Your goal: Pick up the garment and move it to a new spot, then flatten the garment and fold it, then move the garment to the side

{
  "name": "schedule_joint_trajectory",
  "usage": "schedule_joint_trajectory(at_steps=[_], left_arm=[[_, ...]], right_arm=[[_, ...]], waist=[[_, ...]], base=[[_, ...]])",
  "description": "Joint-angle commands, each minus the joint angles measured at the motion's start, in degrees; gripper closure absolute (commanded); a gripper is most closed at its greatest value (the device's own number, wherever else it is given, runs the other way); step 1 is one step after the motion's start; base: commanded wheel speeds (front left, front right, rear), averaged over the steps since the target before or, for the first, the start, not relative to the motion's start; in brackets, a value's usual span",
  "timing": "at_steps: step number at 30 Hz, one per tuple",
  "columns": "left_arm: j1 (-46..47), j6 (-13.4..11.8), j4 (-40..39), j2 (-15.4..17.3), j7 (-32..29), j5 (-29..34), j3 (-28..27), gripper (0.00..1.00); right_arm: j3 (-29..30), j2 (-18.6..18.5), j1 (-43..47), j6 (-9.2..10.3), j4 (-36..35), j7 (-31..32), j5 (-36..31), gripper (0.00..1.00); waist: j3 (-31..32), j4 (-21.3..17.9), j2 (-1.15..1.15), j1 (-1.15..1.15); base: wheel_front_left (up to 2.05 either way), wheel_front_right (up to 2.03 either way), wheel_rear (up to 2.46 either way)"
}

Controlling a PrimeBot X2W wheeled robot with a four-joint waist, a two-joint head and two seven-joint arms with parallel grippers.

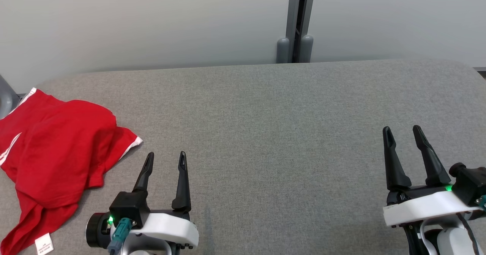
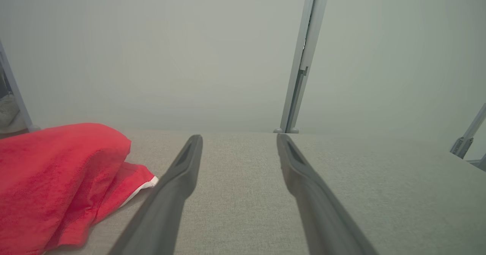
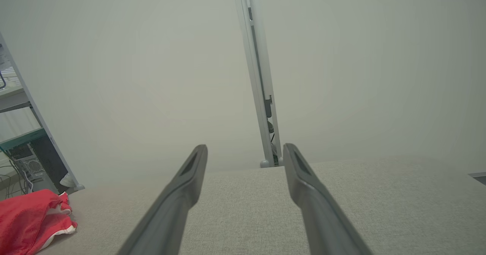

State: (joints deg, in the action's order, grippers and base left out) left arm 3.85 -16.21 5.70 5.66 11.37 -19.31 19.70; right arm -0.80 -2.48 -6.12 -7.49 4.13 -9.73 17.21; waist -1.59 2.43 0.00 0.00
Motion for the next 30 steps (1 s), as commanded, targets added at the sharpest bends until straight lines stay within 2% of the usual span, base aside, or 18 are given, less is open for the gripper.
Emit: schedule_joint_trajectory(at_steps=[1,6,8,13,20,30], left_arm=[[0.9,-0.6,-0.9,0.4,0.5,1.5,0.0,0.00],[0.1,-0.2,-1.6,-0.4,1.1,2.3,-0.7,0.00],[-0.5,0.8,-2.1,-1.2,1.3,0.9,-1.8,0.00],[-1.3,3.6,-1.7,-2.1,1.9,1.9,-3.8,0.00],[-1.8,5.2,0.5,-2.6,2.4,4.2,-4.9,0.00],[-2.0,4.3,1.9,-2.7,3.2,8.1,-4.2,0.00]], right_arm=[[-0.5,-0.3,0.1,0.00,-0.1,-0.8,-1.9,0.00],[-0.1,-0.4,0.2,0.00,0.7,-1.8,-4.0,0.00],[0.4,-0.4,0.3,0.00,0.8,-2.0,-4.2,0.00],[1.0,-0.5,0.6,0.00,2.1,-2.7,-4.2,0.00],[0.2,-0.5,0.7,0.00,4.2,-3.5,-6.3,0.00],[-1.2,-0.6,-0.2,0.00,6.0,-4.7,-9.7,0.00]], waist=[[0.0,0.0,0.00,0.00],[0.0,0.1,0.00,0.00],[0.0,0.1,0.00,0.00],[-0.1,-0.1,0.00,0.00],[-0.3,-0.6,0.00,0.00],[-0.3,-1.1,0.00,0.00]], base=[[0.00,0.00,0.00],[0.00,0.00,0.00],[0.00,0.00,0.00],[0.00,0.00,0.00],[0.00,0.00,0.00],[0.00,0.00,0.00]])
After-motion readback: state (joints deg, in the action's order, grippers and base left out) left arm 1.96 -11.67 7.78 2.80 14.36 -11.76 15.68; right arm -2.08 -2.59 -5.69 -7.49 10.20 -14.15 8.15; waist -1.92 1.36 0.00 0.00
